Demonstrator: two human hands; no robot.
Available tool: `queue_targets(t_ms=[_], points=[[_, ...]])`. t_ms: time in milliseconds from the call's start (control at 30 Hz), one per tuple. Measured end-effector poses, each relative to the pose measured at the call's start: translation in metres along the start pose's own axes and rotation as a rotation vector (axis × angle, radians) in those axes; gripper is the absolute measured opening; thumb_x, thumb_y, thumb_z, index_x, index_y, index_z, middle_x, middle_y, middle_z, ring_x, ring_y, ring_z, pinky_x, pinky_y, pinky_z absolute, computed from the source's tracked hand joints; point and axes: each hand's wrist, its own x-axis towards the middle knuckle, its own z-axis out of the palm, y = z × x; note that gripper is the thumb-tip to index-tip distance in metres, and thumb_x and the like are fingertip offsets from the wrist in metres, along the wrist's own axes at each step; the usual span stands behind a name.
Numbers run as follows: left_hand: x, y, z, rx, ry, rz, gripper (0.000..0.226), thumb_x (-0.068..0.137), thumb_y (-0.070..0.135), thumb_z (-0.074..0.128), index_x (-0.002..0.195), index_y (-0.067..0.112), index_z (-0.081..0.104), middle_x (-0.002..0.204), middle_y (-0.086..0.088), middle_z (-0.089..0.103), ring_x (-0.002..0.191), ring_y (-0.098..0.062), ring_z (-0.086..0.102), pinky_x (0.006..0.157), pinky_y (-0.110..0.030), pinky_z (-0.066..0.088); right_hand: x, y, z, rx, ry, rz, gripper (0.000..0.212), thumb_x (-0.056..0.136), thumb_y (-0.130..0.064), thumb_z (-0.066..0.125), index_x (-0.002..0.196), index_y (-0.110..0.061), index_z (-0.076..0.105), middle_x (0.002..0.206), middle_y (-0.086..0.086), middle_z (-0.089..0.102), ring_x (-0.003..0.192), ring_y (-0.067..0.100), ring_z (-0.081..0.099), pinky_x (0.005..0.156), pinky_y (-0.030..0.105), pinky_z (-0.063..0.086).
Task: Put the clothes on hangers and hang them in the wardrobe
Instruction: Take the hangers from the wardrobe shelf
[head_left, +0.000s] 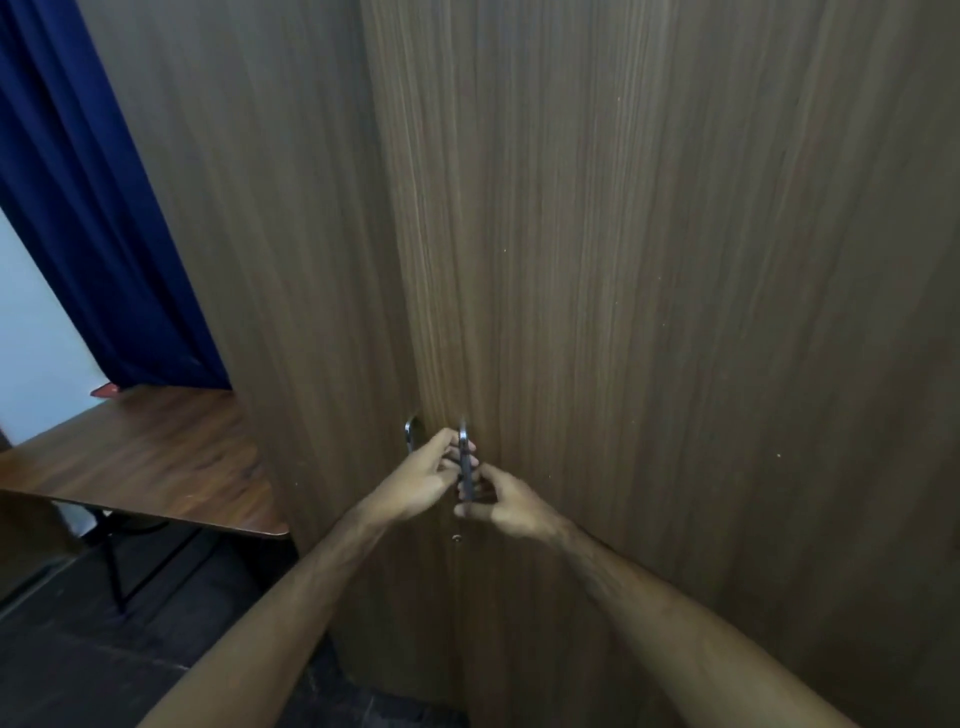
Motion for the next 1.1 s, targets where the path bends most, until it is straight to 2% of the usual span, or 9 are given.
queue_targets(t_ms=[100, 200, 333, 433, 600, 733, 867, 1000, 1100], points=[[-0.054, 0.027, 0.007, 0.39, 0.138, 0.121, 0.017, 0.096, 0.026, 0.05, 0.103, 0.029, 0.064, 0.09, 0.012, 0.072, 0.083, -0.004, 0.069, 0.082, -0.038, 0.057, -0.05, 0.002, 0.014, 0.113, 0.025, -0.028, 0.02, 0.088, -0.029, 0.078, 0.101, -0.021, 0.064, 0.094, -0.006, 0.063, 0.088, 0.006, 0.059, 0.086, 0.024, 0.045], [-0.106, 0.073, 0.027, 0.499, 0.57, 0.414, 0.011, 0.096, 0.037, 0.06, 0.096, 0.027, 0.066, 0.087, 0.016, 0.064, 0.078, -0.005, 0.062, 0.068, -0.031, 0.053, -0.102, 0.005, 0.02, 0.159, 0.033, -0.042, 0.033, 0.083, -0.049, 0.077, 0.097, -0.023, 0.064, 0.089, -0.007, 0.061, 0.085, 0.005, 0.059, 0.084, 0.029, 0.048], [-0.137, 0.122, 0.071, 0.227, 0.873, 0.454, 0.067, 0.076, 0.026, 0.086, 0.13, 0.01, 0.049, 0.123, 0.002, 0.043, 0.108, -0.016, 0.05, 0.092, -0.026, 0.045, -0.175, 0.002, 0.015, 0.097, 0.068, -0.036, 0.048, 0.075, -0.056, 0.081, 0.1, -0.022, 0.058, 0.087, -0.009, 0.065, 0.082, 0.005, 0.063, 0.084, 0.036, 0.053], [-0.156, 0.145, 0.116, -0.003, 0.667, 0.339, 0.085, 0.082, 0.017, 0.081, 0.149, 0.012, 0.028, 0.144, 0.0, 0.038, 0.133, -0.012, 0.043, 0.114, -0.037, 0.037, -0.237, 0.006, 0.009, 0.061, 0.145, -0.015, 0.06, 0.072, -0.052, 0.087, 0.106, -0.017, 0.053, 0.089, -0.004, 0.062, 0.077, 0.003, 0.06, 0.073, 0.026, 0.052], [-0.194, 0.191, 0.188, 0.003, 0.323, 0.437, 0.069, 0.096, 0.013, 0.063, 0.152, 0.023, 0.023, 0.147, 0.009, 0.043, 0.128, 0.005, 0.045, 0.106, -0.025, 0.043, -0.336, 0.027, -0.012, -0.036, 0.405, 0.058, 0.084, 0.059, -0.066, 0.087, 0.119, -0.025, 0.044, 0.104, -0.01, 0.053, 0.091, 0.005, 0.059, 0.069, 0.021, 0.049], [-0.192, 0.227, 0.232, 0.114, 0.067, 0.477, 0.072, 0.097, 0.022, 0.064, 0.155, 0.029, 0.023, 0.154, 0.012, 0.039, 0.129, 0.0, 0.047, 0.096, -0.006, 0.037, -0.388, 0.045, -0.069, -0.092, 0.566, 0.13, 0.062, 0.074, -0.025, 0.088, 0.117, -0.017, 0.043, 0.109, 0.003, 0.06, 0.094, 0.012, 0.063, 0.069, 0.013, 0.048], [-0.183, 0.242, 0.262, 0.077, -0.072, 0.426, 0.066, 0.098, 0.027, 0.064, 0.153, 0.023, 0.029, 0.157, 0.006, 0.035, 0.138, -0.012, 0.043, 0.106, -0.028, 0.04, -0.415, 0.047, -0.114, -0.166, 0.422, 0.236, 0.064, 0.074, -0.025, 0.082, 0.123, -0.016, 0.043, 0.112, -0.001, 0.063, 0.096, 0.01, 0.065, 0.082, 0.029, 0.057], [-0.184, 0.233, 0.246, -0.025, -0.095, 0.324, 0.077, 0.1, 0.024, 0.061, 0.159, 0.023, 0.012, 0.163, 0.005, 0.022, 0.139, -0.013, 0.035, 0.106, -0.029, 0.035, -0.398, 0.033, -0.079, -0.156, 0.439, 0.202, 0.053, 0.07, -0.026, 0.081, 0.108, -0.019, 0.045, 0.097, 0.002, 0.059, 0.079, 0.009, 0.062, 0.061, 0.02, 0.052], [-0.189, 0.216, 0.225, 0.003, -0.148, 0.344, 0.076, 0.101, 0.019, 0.058, 0.155, 0.041, 0.009, 0.162, 0.01, 0.022, 0.144, -0.015, 0.034, 0.113, -0.036, 0.039, -0.385, 0.031, -0.058, -0.075, 0.484, 0.166, 0.057, 0.069, -0.024, 0.081, 0.112, -0.02, 0.043, 0.101, 0.001, 0.057, 0.082, 0.011, 0.063, 0.066, 0.025, 0.057]])
